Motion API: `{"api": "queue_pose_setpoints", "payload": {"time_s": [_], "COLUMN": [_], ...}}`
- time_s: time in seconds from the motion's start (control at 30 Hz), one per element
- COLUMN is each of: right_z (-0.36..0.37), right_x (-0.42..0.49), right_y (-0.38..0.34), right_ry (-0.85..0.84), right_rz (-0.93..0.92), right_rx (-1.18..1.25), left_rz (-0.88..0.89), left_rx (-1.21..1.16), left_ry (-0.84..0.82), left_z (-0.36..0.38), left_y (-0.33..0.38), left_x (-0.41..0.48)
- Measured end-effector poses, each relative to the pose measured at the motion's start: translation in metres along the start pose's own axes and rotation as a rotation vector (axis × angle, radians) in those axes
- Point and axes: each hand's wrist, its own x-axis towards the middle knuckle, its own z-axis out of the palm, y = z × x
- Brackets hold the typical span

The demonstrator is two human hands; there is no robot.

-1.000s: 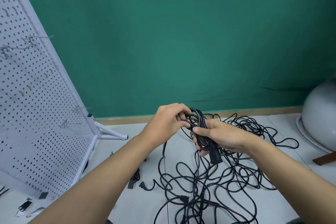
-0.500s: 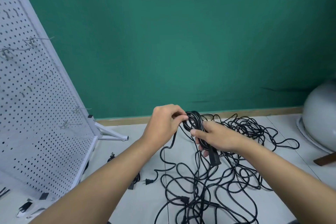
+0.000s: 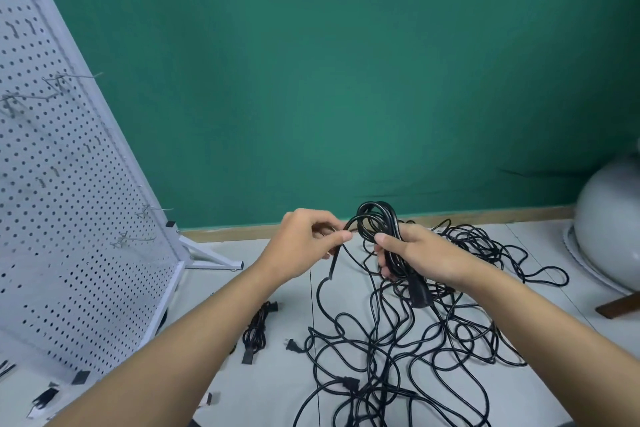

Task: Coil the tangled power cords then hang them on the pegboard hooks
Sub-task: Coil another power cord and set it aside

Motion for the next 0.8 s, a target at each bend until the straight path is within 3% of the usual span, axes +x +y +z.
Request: {"api": "queue_pose_setpoints", "payload": {"time_s": [0.17, 0.27, 0.43, 0.63, 0.8], "right_z": [0.009, 0.02, 0.029, 0.025, 0.024], "right_x": [0.008, 0.008, 0.01, 0.011, 0.015], "right_y": [0.003, -0.004, -0.002, 0.001, 0.007], "right_ry": [0.07, 0.118, 0.11, 0.084, 0.166], "right_rz": [-0.067, -0.13, -0.173, -0.16, -0.133], "right_rx": [-0.202, -0.148, -0.158, -0.101, 0.038], "left_rz": [-0.096, -0.177, -0.28, -0.241, -0.263], "left_rx": [-0.2, -0.405, -0.598, -0.594, -0.29], "left_ry": [0.183, 0.291, 0.322, 0.206, -0.161], "left_z": [0.012, 0.019, 0.023, 0.019, 0.012], "left_y": [0.014, 0.023, 0.025, 0.022, -0.005], "left_x": [0.001, 0.005, 0.007, 0.009, 0.006]}}
